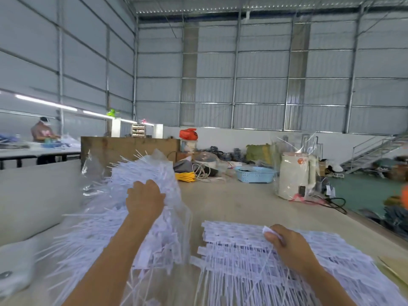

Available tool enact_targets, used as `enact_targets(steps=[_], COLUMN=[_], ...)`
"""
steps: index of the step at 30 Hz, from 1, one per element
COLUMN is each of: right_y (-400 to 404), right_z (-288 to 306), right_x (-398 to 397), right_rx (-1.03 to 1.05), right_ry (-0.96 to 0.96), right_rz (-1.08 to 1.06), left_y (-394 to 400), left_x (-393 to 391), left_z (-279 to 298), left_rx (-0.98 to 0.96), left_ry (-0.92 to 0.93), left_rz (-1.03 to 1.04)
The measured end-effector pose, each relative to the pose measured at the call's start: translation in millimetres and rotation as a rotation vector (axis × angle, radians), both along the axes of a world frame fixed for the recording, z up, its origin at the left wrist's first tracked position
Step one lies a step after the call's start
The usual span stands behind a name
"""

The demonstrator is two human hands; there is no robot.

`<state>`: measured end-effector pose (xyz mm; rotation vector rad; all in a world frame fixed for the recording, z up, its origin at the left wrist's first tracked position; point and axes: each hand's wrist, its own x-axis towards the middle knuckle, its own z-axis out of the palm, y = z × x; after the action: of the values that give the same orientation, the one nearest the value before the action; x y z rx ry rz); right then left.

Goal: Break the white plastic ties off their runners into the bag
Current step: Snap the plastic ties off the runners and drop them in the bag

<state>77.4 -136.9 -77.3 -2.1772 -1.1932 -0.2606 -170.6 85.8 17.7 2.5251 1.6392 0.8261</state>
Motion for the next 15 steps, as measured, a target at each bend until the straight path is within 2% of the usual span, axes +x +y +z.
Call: enact_targets(steps=[3, 5, 9, 11, 13, 14, 15], right_y=[0, 0, 0, -1, -3, -3, -4], right_z=[2, 2, 6, 10, 15, 18, 21], right_x=[-2, -2, -5, -8, -10, -11, -13], right_rx=[-0.021, -0.005, 0.064, 0.109, 0.157, 0.176, 0.193], right_ry=[0.002, 0.015, 0.043, 0.05, 0.039, 0.028, 0.017], right_rz=[-0.002, -0.006, -0.004, -0.017, -0.022, -0.017, -0.009], left_y=[10, 10, -11, -30, -52, -64, -78], left_x=[2, 4, 17, 31, 52, 65, 77], left_z=[-26, -35, -22, -10, -4, -5, -6], left_rx=[-0.08, -0.109, 0.039, 0.165, 0.283, 0.272, 0.172], left_ry=[0.168, 0.205, 0.162, 0.029, -0.207, -0.341, -0.452], left_rz=[0.043, 0.049, 0.069, -0.006, -0.243, -0.413, -0.578])
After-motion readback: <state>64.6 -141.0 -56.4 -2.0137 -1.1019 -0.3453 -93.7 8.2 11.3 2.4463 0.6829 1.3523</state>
